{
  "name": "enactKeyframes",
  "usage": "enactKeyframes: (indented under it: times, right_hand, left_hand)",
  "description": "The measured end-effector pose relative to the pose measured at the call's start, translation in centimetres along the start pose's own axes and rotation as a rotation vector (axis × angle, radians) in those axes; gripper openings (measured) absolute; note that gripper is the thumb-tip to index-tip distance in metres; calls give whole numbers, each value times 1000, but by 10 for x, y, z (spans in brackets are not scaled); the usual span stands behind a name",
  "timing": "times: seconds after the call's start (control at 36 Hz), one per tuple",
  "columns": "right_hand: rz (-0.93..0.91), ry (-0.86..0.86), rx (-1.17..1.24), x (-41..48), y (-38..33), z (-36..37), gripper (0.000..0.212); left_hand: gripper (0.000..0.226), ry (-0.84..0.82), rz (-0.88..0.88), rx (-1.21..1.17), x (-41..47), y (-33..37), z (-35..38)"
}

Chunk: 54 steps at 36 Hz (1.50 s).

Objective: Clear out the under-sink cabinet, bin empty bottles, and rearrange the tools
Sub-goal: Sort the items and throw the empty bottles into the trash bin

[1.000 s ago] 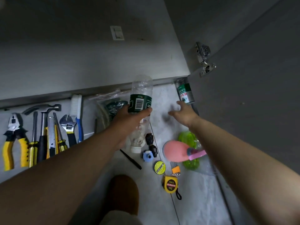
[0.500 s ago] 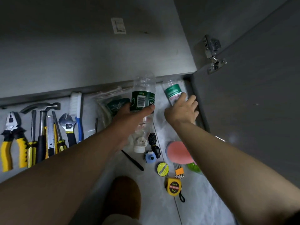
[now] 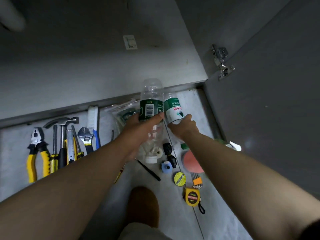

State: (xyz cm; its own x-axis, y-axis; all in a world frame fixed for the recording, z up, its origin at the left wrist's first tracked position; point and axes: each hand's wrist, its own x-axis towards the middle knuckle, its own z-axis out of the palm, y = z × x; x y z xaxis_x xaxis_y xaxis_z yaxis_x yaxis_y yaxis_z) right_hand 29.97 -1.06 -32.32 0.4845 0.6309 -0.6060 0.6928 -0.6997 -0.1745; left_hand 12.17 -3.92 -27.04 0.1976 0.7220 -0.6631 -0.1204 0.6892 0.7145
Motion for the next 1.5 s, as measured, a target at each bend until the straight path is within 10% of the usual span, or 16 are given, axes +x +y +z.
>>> enactKeyframes:
  times: [0.56, 1.03, 1.5]
  right_hand:
    - [-232, -109, 880, -249, 111, -181, 60]
    - [65, 15, 784, -437, 427, -233, 52]
    - [580, -269, -28, -461, 483, -193, 55]
  left_hand:
    - [37, -404, 87, 358, -216, 131, 110]
    - [59, -819, -125, 630, -356, -17, 251]
    - [58, -886, -78, 852, -354, -59, 250]
